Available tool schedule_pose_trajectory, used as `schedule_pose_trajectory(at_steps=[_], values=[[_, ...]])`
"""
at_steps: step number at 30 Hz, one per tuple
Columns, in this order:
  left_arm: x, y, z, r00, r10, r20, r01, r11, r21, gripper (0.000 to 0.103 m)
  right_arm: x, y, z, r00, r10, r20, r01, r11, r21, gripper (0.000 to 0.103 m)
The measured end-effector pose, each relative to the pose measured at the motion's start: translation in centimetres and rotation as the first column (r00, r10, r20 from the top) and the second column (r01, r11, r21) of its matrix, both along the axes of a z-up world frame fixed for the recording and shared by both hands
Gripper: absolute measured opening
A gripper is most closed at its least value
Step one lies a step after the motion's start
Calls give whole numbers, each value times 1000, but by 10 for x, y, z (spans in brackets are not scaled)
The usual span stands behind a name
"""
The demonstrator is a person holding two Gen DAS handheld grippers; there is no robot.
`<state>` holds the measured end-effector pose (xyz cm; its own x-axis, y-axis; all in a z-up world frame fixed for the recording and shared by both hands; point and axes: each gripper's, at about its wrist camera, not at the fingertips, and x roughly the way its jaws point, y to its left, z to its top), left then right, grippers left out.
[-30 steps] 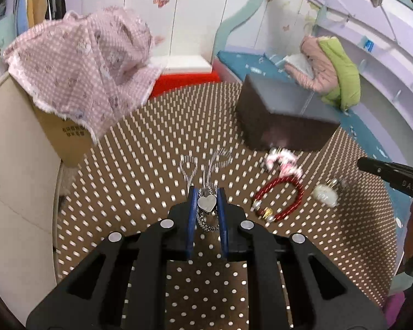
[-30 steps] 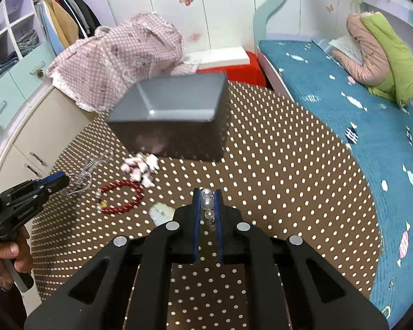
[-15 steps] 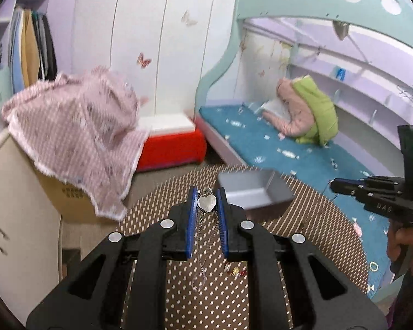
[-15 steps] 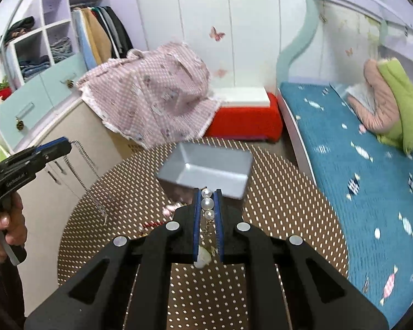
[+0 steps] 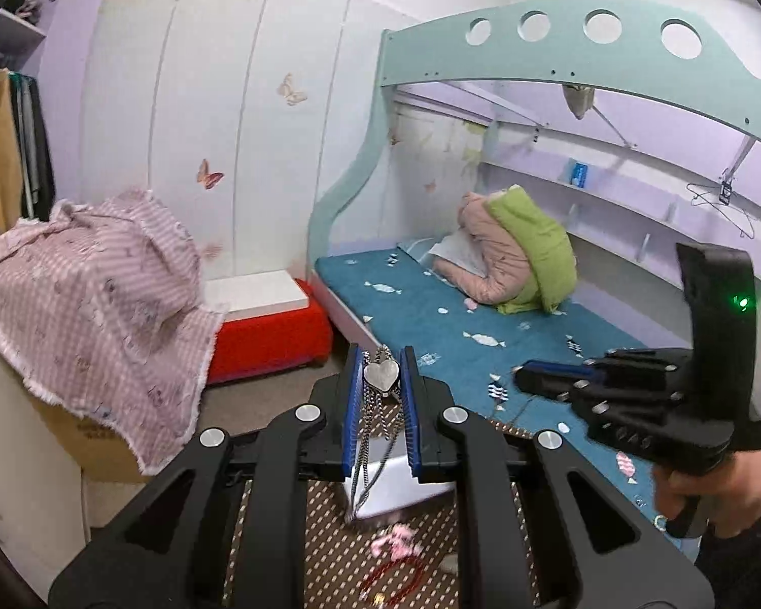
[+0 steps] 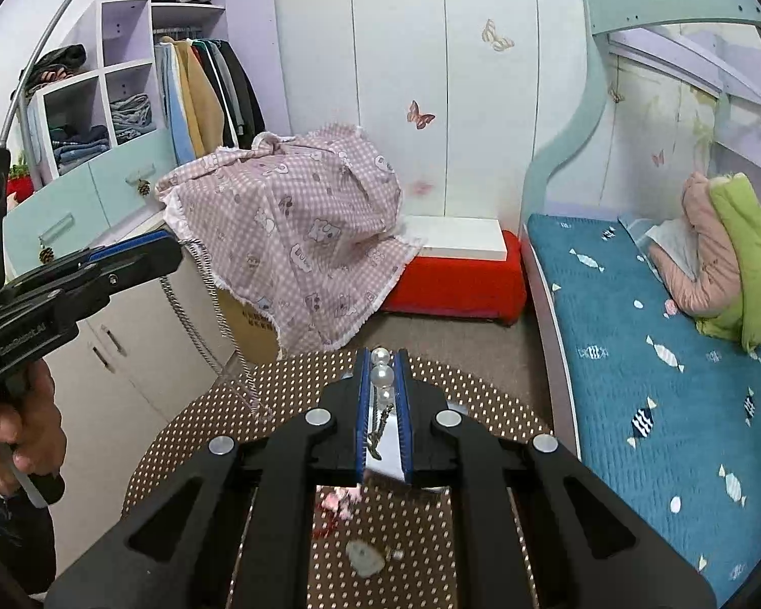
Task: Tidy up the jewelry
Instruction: 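Carry the chains into the metal box with the left gripper and release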
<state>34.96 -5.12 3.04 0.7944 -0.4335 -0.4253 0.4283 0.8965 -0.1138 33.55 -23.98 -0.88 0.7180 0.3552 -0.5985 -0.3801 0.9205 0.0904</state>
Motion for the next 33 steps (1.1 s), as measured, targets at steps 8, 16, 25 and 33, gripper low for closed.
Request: schedule_pose_trajectory(at_steps=[8,16,25,33], values=[[57,-32,-34,993,-22,-118,25,999,24,15,48,3,-43,991,-27,-130,23,999,-25,8],[86,-42,-104,968,31,-249,-5,995,103,61,76,-1,-102,955,-105,-276,94,994,-52,37],[56,-2,-102,956,232,-180,-213,970,119,97,48,-16,-91,968,-172,-185,171,985,-21,96],[5,16,-82,941,323,-99,-311,943,120,97,8,-17,-59,974,-204,-94,208,978,34,96]])
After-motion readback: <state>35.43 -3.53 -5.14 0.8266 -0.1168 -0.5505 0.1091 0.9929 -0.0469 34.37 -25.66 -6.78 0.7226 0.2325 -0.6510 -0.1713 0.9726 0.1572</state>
